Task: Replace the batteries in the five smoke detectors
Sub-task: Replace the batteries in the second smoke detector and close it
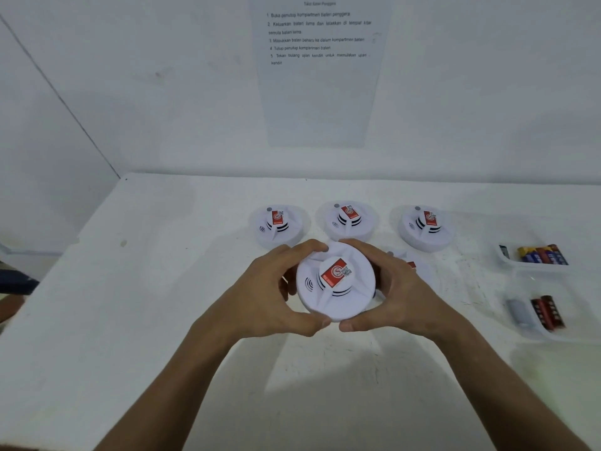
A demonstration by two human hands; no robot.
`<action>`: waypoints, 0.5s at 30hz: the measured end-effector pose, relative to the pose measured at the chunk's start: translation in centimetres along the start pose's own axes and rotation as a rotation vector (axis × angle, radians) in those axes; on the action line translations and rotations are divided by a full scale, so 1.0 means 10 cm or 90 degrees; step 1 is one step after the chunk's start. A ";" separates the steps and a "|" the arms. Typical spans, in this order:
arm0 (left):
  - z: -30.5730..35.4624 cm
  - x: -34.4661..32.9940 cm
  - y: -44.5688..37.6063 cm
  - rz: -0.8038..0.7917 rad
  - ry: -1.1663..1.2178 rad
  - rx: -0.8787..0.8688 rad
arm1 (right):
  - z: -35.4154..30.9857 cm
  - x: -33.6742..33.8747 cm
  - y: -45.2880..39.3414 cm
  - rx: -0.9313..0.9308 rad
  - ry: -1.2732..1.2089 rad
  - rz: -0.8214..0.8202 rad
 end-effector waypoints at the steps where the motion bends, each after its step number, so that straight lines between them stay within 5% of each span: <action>1: -0.01 0.01 -0.01 0.001 -0.007 -0.008 | 0.00 -0.01 0.00 -0.001 -0.001 0.001; 15: -0.02 -0.01 -0.06 -0.003 -0.010 -0.026 | 0.03 0.01 -0.02 -0.003 -0.021 0.000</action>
Point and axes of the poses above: each hand's wrist, its own y-axis away from the middle knuckle, its own x-axis out of the back of the hand, z = x × y, the point moved 1 cm from there along -y, towards the middle knuckle, and after that the axes turned 3 degrees about x, right-handed, at the moved point
